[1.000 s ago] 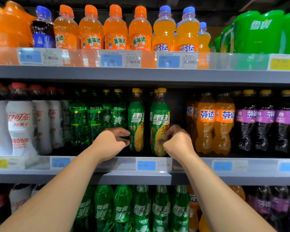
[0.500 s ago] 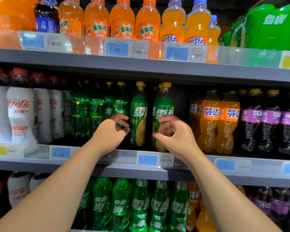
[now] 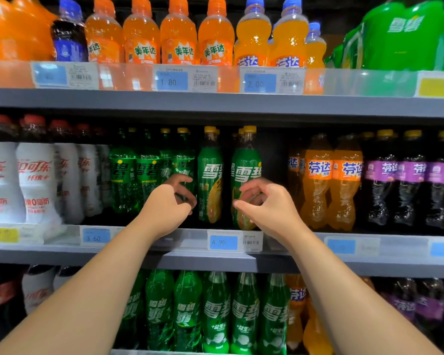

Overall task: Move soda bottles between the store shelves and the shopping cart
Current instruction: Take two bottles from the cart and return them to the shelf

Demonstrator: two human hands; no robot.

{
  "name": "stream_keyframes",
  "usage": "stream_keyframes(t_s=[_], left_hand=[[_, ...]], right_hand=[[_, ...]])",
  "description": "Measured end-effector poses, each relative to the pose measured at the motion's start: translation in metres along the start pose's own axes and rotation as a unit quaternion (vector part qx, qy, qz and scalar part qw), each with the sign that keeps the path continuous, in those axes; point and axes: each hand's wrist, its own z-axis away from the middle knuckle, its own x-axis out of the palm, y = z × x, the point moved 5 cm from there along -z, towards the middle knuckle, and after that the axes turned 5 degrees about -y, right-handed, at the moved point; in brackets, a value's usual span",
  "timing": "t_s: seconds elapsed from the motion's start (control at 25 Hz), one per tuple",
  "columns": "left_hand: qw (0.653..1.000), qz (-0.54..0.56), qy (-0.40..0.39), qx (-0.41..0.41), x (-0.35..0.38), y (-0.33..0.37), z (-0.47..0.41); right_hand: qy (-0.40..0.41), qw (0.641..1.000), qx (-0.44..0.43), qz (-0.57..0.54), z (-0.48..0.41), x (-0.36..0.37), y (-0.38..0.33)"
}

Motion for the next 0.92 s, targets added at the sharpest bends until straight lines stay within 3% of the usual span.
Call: stream_keyframes(t_s=[0.68, 0.92], left_hand=[[0.997, -0.080, 0.009, 0.005, 0.004, 0.002, -0.003], [0.988, -0.148, -0.020, -0.033, -0.024, 0.016, 0.029]], right_hand=[[0.001, 0.998, -0.031, 0.060, -0.002, 0.006, 0.001], [-0.030, 0.999, -0.024, 0.021, 0.015, 0.002, -0.022]])
